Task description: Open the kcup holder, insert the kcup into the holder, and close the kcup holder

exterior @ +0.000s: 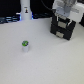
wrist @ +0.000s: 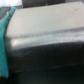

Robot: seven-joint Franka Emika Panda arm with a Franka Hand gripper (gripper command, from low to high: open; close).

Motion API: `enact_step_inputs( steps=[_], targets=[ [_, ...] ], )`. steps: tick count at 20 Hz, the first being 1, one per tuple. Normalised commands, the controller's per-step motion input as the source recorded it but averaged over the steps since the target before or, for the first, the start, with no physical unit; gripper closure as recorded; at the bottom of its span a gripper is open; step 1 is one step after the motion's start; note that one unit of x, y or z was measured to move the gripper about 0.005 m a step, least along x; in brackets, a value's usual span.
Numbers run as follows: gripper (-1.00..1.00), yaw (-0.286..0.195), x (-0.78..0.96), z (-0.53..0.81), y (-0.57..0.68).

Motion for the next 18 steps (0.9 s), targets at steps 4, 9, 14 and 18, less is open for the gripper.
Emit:
enact_step_inputs(
  steps=[4,9,14,18],
  targets=[
    [1.00,-0.038,0.60,0.13,-0.19],
    [1.00,-0.052,0.82,0.22,-0.27],
    [1.00,-0.073,0.94,0.21,-0.35],
    [1.00,-0.062,0.95,0.14,-0.34]
  ],
)
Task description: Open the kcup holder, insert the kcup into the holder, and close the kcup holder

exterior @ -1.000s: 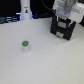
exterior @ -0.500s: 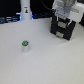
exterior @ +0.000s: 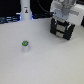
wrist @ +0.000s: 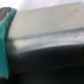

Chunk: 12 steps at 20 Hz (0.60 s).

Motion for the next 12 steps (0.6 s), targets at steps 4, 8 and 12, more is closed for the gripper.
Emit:
enact_step_inputs(
  steps=[4,8,12],
  targets=[
    [1.00,-0.052,0.97,0.17,-0.32],
    [1.00,-0.054,0.96,0.17,-0.32],
    [1.00,-0.059,0.94,0.17,-0.34]
  ],
)
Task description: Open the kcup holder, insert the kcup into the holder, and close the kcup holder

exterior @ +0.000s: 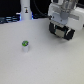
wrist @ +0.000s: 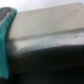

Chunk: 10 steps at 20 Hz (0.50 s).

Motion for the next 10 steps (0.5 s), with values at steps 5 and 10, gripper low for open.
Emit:
enact_step_inputs(
  steps=[5,10],
  targets=[
    [1.00,-0.056,0.91,0.17,-0.35],
    [1.00,-0.059,0.89,0.17,-0.38]
  ],
)
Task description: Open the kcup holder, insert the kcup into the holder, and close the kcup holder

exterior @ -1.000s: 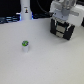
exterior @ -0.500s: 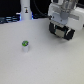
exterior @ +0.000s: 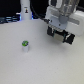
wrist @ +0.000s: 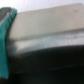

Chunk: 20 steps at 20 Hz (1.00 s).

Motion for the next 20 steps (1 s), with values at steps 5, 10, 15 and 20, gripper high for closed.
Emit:
enact_step_inputs(
  steps=[5,10,15,20],
  targets=[
    [1.00,-0.062,0.83,0.16,-0.41],
    [-1.00,-0.051,0.57,0.18,-0.32],
    [-1.00,-0.056,0.10,0.35,-0.10],
    [-1.00,-0.131,0.06,0.41,-0.29]
  ],
)
